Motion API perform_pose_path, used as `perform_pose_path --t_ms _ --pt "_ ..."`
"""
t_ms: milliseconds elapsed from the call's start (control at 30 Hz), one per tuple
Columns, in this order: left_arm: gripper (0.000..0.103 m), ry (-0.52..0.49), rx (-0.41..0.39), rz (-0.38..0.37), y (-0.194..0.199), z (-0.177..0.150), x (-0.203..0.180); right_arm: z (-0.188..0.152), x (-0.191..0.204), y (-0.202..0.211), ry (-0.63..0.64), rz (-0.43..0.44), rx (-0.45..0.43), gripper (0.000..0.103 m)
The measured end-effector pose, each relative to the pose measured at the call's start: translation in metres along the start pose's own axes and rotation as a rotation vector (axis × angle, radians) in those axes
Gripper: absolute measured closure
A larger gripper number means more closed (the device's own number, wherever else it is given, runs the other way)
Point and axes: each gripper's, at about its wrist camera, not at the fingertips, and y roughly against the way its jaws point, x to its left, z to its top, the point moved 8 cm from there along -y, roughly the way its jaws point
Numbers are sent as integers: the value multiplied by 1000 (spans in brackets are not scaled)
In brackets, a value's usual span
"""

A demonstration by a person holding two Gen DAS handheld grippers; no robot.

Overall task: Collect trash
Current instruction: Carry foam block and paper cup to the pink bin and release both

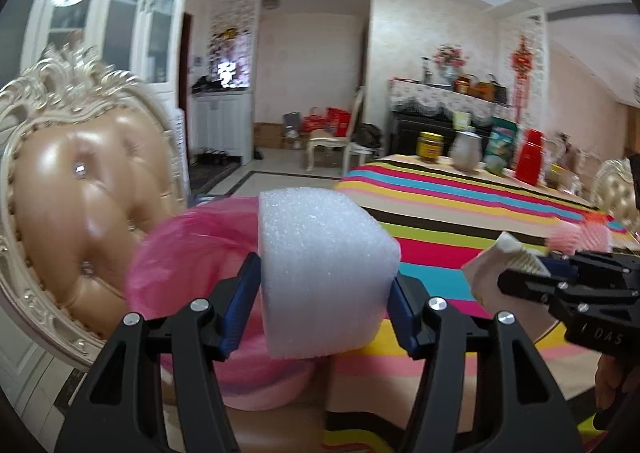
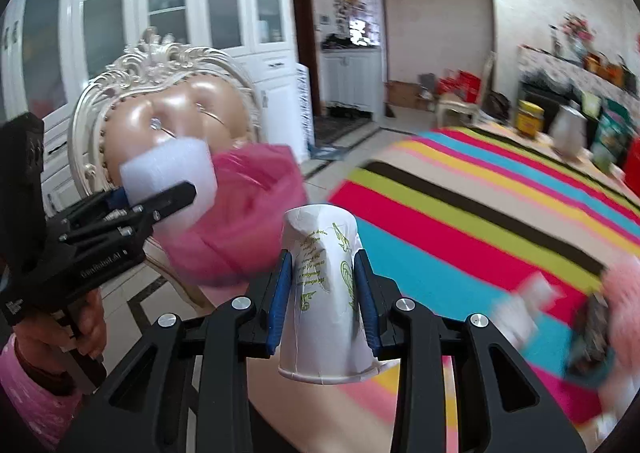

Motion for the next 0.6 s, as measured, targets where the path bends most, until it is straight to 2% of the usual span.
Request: perform_pose_path --t_ms 167,300,467,500,533,567,600 --pt "45 46 32 41 -26 5 48 37 27 -47 -13 112 4 71" --pt "45 83 80 73 -52 -2 78 56 45 -82 -24 157 23 70" --pt "44 102 98 96 -69 -10 103 71 60 -114 -40 191 34 67" --pt "43 103 105 99 -72 -12 105 73 62 -118 -45 194 31 63" --pt "38 110 120 106 -78 -15 112 76 63 -124 -50 209 29 55" --pt "31 119 128 116 -81 -18 116 78 64 -127 -58 209 24 36" --pt "24 125 127 123 -81 -19 118 79 60 -128 -74 202 11 32"
